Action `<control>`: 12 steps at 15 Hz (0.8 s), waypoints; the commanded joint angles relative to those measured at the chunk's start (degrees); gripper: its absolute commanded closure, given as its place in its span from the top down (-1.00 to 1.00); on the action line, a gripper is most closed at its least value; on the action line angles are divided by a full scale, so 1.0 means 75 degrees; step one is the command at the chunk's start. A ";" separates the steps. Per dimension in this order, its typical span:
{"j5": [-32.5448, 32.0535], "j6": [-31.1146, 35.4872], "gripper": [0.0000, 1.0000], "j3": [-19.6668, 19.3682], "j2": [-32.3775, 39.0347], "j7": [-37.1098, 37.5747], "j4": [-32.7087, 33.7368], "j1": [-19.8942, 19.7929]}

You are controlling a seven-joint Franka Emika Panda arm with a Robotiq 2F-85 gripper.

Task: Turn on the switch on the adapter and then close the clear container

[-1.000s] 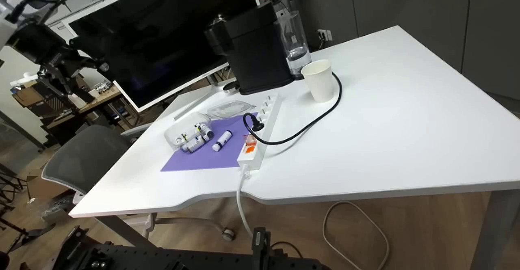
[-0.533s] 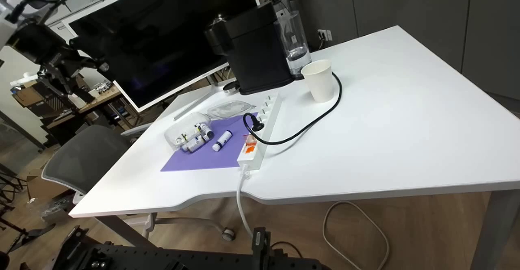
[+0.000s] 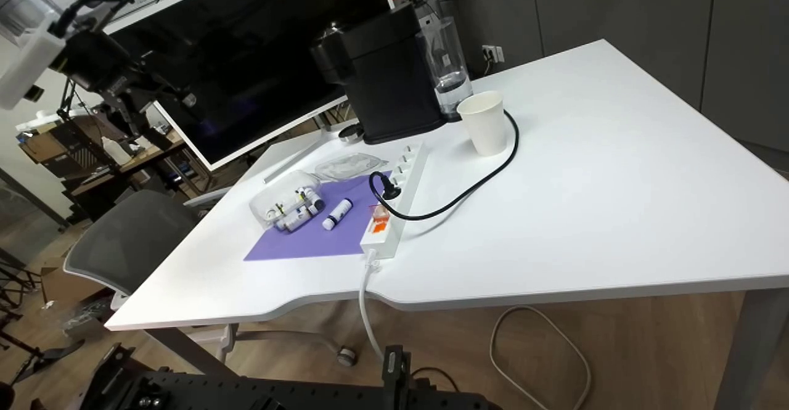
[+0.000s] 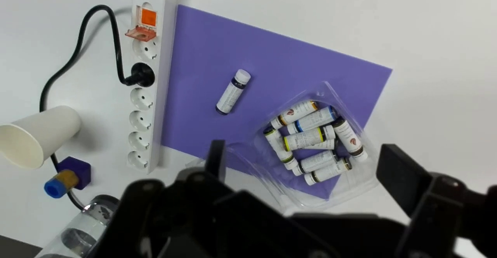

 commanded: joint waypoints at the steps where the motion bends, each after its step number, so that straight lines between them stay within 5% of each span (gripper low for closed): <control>1: -0.0207 0.0537 1.00 -0.0703 -0.0148 -0.0460 -0.0571 -0.0387; 7: -0.0627 0.1856 1.00 -0.1783 0.0481 -0.1260 -0.0908 -0.1459; 12: -0.0156 0.2406 1.00 -0.2590 0.1782 -0.2244 -0.0515 -0.1642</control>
